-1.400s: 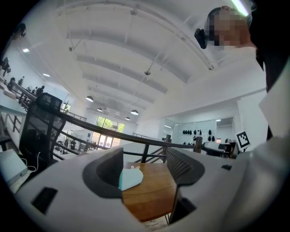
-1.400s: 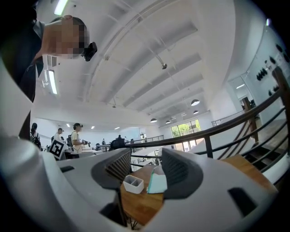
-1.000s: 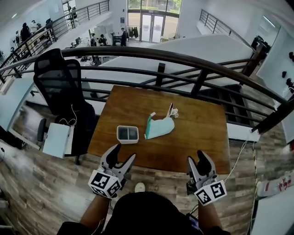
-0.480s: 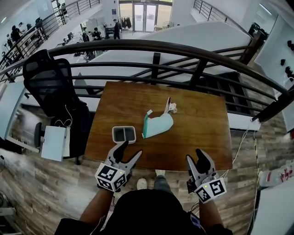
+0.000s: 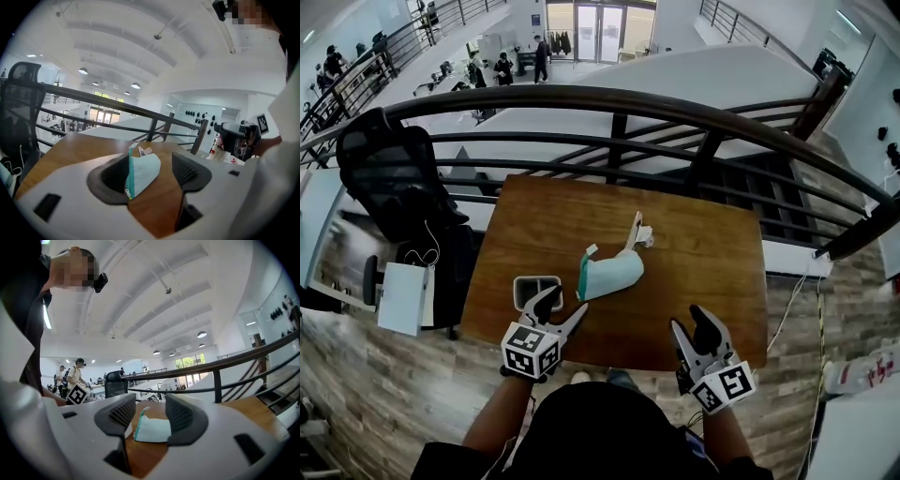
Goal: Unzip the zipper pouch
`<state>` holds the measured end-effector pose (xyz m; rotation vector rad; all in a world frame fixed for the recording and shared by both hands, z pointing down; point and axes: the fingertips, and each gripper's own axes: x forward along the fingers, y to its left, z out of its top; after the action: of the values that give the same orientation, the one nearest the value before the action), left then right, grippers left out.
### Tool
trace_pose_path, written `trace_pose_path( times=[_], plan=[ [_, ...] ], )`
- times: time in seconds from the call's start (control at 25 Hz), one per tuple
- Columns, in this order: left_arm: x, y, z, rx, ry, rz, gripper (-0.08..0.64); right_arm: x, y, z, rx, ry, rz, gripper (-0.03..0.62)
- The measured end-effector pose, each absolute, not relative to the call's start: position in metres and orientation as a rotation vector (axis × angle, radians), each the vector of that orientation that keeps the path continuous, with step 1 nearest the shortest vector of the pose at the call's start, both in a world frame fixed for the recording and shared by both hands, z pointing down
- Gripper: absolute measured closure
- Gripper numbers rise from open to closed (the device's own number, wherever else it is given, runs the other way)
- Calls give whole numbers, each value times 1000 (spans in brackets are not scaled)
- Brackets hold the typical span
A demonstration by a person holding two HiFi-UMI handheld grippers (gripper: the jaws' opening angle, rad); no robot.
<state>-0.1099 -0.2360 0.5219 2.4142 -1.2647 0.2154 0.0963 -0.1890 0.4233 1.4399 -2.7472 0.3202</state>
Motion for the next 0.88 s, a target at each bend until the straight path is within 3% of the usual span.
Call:
trace_pose_path(
  times=[0.52, 0.88],
  plan=[
    [-85, -307, 567, 2324, -1168, 439, 265, 118, -244, 444, 1411, -2730, 408, 400],
    [-68, -341, 612, 2262, -1079, 758, 265, 144, -256, 455, 1438, -2673, 414, 402]
  ],
)
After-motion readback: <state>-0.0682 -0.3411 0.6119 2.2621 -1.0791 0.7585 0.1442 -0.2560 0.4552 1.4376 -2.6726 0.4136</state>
